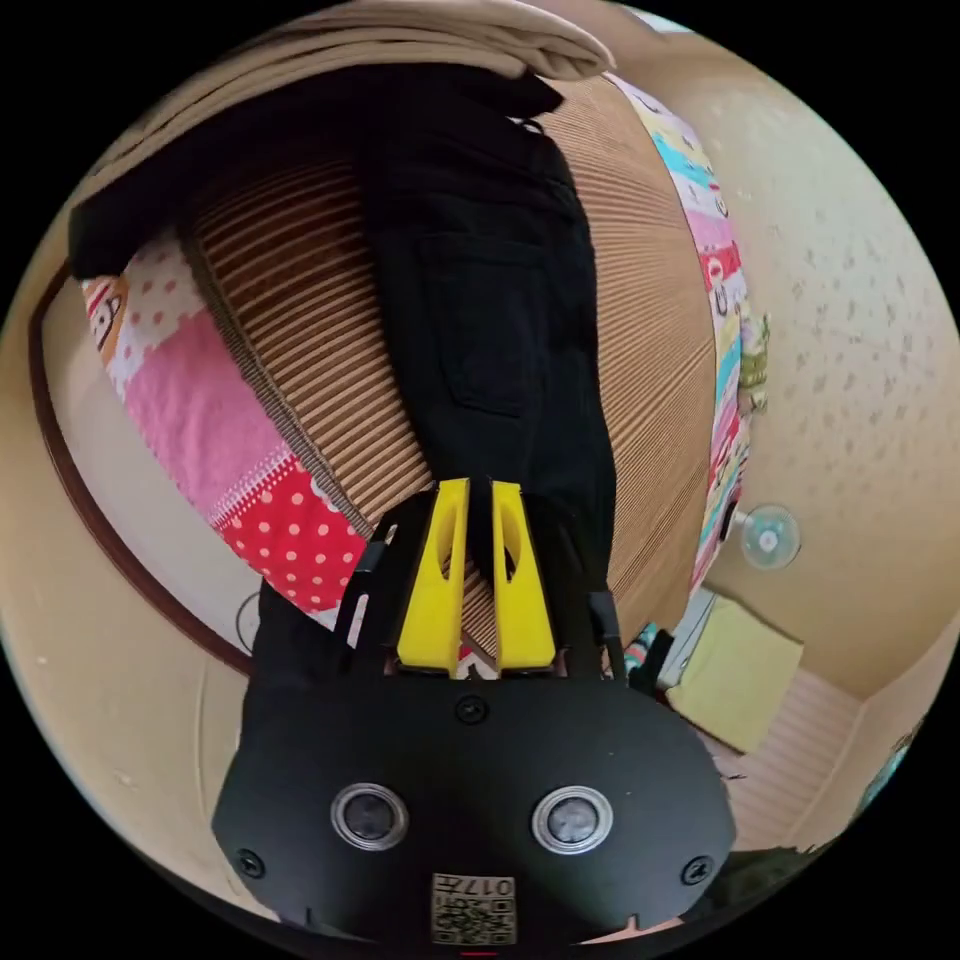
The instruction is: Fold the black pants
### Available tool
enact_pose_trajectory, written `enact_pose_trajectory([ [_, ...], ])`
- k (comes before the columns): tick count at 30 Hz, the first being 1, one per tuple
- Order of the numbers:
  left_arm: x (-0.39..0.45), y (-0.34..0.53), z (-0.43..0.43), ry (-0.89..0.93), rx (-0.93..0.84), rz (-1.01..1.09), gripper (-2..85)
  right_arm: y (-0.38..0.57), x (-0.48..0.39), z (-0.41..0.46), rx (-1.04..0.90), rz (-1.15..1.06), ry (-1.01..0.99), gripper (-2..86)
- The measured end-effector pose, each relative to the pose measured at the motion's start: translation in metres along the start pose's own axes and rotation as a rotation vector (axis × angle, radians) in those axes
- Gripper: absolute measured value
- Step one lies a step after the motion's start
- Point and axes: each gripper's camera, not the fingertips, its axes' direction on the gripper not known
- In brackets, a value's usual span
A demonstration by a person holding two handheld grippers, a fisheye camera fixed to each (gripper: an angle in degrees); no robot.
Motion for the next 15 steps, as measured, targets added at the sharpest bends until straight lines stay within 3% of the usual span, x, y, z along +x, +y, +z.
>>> enact_pose_trajectory([
  [3, -0.029, 0.004, -0.006, 0.101, 0.084, -0.175, 6.4, -0.027, -0.04, 0.002, -0.204, -0.203, 0.217, 3.1],
  [6, -0.044, -0.002, -0.014, 0.196, 0.166, -0.269, 8.3, -0.016, -0.088, -0.028, -0.053, -0.396, 0.335, 3.0],
  [10, -0.042, -0.031, -0.029, 0.165, 0.227, -0.236, 11.7, -0.023, -0.066, -0.03, 0.031, -0.219, 0.389, 4.1],
  [15, -0.029, -0.086, -0.016, 0.056, 0.143, -0.141, 17.0, -0.007, -0.038, -0.017, 0.019, -0.166, 0.212, 6.8],
])
